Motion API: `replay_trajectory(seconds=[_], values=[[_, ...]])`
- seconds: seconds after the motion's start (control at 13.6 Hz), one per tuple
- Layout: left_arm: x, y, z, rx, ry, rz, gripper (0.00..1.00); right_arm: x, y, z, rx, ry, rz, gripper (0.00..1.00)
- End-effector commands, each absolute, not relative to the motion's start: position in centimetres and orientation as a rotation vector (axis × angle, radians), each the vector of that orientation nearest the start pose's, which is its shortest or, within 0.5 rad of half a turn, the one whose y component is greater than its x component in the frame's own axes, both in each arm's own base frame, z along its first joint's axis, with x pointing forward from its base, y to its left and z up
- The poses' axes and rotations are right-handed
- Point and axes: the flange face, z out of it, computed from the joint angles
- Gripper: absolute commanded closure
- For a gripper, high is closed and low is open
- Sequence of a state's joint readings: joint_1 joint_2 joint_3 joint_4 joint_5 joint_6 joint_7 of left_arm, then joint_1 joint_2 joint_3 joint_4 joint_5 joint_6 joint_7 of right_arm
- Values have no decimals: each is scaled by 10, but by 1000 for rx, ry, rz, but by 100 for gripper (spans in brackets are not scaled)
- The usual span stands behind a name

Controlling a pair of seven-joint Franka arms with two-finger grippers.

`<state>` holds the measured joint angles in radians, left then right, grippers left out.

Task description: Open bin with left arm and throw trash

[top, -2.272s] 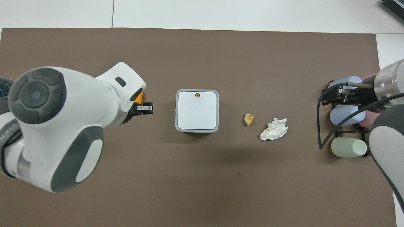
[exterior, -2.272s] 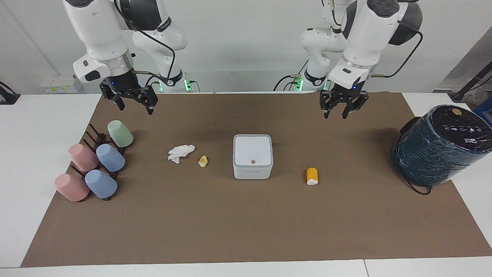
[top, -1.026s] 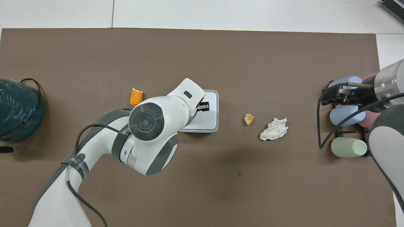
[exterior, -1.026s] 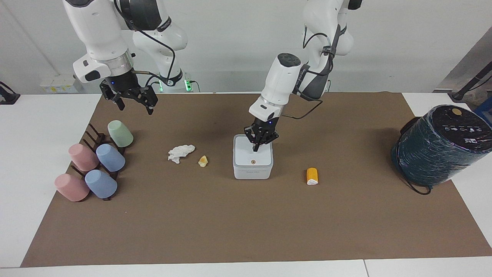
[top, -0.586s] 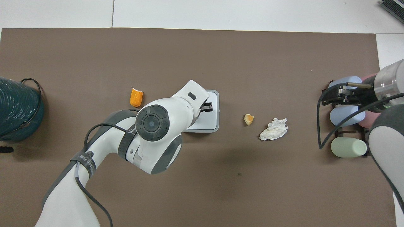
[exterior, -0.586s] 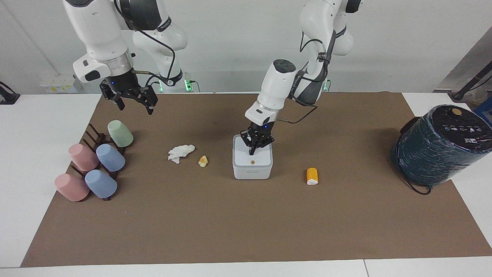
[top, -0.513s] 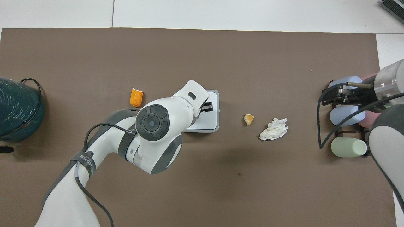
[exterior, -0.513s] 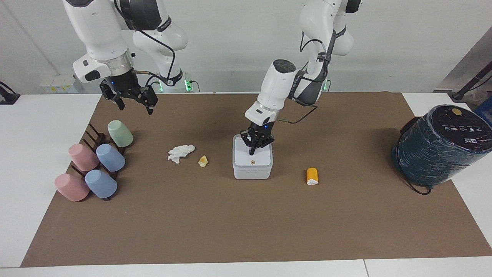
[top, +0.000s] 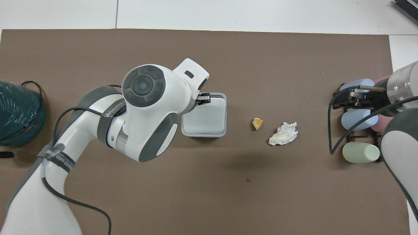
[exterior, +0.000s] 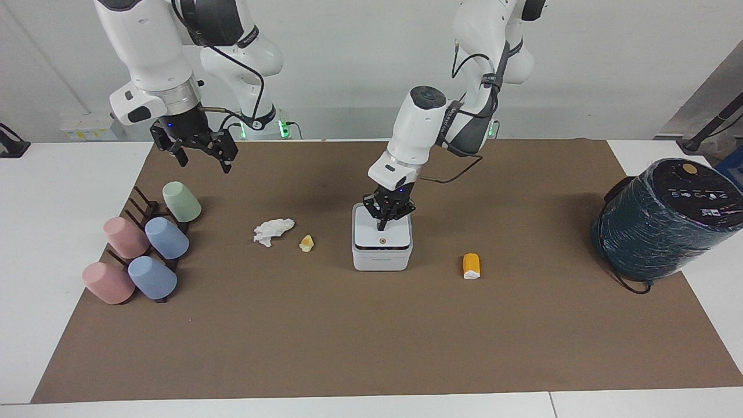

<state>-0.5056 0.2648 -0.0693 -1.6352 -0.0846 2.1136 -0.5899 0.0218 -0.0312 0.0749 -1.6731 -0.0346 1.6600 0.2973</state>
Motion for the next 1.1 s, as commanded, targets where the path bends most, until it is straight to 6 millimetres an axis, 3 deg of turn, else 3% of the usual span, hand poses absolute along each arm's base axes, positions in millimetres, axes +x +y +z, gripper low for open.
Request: replay_trajectory(seconds=[0.0,0.22,0.37,0.51,0.66,0.73,0.88,1.03], values=[[572,-336,485,-3319,-144,-179,100,541,52,584,-3138,289,-119,0],[584,-303,477,-3304,-177,-165,100,525,54,544,-3135,293,-158,0],[582,-276,460,-3290,-61,-164,97,523,54,524,-3139,317,-114,0],[575,-245,435,-3280,34,-216,80,513,58,482,-3151,309,-40,0],[574,-228,414,-3272,79,-244,36,511,65,441,-3147,295,-56,0],[576,-220,406,-3263,151,-249,23,510,79,420,-3146,250,-65,0],[581,-198,387,-3236,301,-268,16,519,86,378,-3138,229,-72,0],[583,-188,372,-3227,328,-286,14,531,88,349,-3122,226,-115,0]])
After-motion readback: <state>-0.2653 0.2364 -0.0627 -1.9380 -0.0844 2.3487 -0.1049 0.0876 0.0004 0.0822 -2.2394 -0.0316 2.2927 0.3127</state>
